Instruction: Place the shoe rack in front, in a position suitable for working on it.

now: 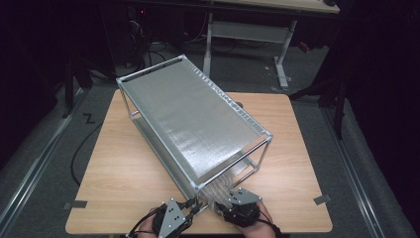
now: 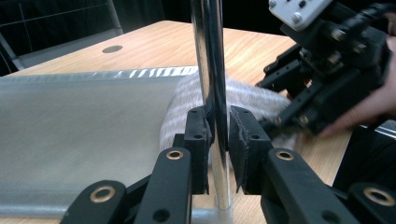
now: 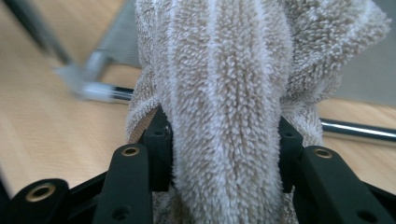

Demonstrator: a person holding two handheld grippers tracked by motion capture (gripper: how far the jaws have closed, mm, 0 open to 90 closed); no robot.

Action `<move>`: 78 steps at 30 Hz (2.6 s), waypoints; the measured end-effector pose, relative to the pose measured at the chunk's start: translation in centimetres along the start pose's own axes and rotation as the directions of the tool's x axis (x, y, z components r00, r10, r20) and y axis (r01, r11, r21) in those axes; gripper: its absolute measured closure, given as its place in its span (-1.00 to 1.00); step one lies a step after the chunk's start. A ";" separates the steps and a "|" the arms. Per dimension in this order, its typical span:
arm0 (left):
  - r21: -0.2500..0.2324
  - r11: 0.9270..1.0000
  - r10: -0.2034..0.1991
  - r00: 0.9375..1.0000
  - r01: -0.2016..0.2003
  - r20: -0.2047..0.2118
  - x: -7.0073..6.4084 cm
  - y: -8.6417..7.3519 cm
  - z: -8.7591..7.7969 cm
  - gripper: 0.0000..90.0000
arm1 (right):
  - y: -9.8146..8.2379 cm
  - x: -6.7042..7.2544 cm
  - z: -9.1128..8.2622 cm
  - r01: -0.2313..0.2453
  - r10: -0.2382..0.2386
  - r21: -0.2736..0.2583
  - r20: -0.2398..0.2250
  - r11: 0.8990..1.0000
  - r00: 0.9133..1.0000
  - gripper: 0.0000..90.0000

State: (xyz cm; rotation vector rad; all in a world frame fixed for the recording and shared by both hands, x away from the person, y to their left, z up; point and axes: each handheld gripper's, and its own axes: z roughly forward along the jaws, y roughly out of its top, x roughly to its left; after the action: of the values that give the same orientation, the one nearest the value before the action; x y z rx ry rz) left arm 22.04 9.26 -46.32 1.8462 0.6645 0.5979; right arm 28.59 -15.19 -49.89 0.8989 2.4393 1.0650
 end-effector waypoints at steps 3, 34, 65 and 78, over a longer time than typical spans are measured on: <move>0.001 1.000 -0.003 1.000 0.003 0.002 0.1 0.0 0.0 0.74 | -0.3 -1.3 -0.2 -0.037 0.037 0.003 0.042 0.999 0.998 0.20; 0.006 1.000 -0.026 0.999 0.026 0.039 0.3 0.1 -0.1 0.76 | -1.2 -3.5 -0.9 -0.082 0.080 0.017 0.093 0.996 0.992 0.16; 0.002 0.999 -0.036 0.997 0.036 0.075 0.6 -0.1 -0.2 0.77 | -0.3 -0.6 -0.4 0.007 -0.008 0.037 0.018 0.999 1.000 0.14; 0.003 1.000 -0.021 0.997 0.021 0.079 0.5 -0.1 -0.3 0.77 | -1.8 -6.8 -1.6 -0.137 0.129 0.026 0.205 0.990 0.970 0.14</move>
State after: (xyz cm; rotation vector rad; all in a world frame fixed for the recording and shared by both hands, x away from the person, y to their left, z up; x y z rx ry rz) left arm 22.21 9.82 -46.22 1.8530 0.6311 0.5078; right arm 32.07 -21.55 -49.84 1.1392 2.2657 0.9200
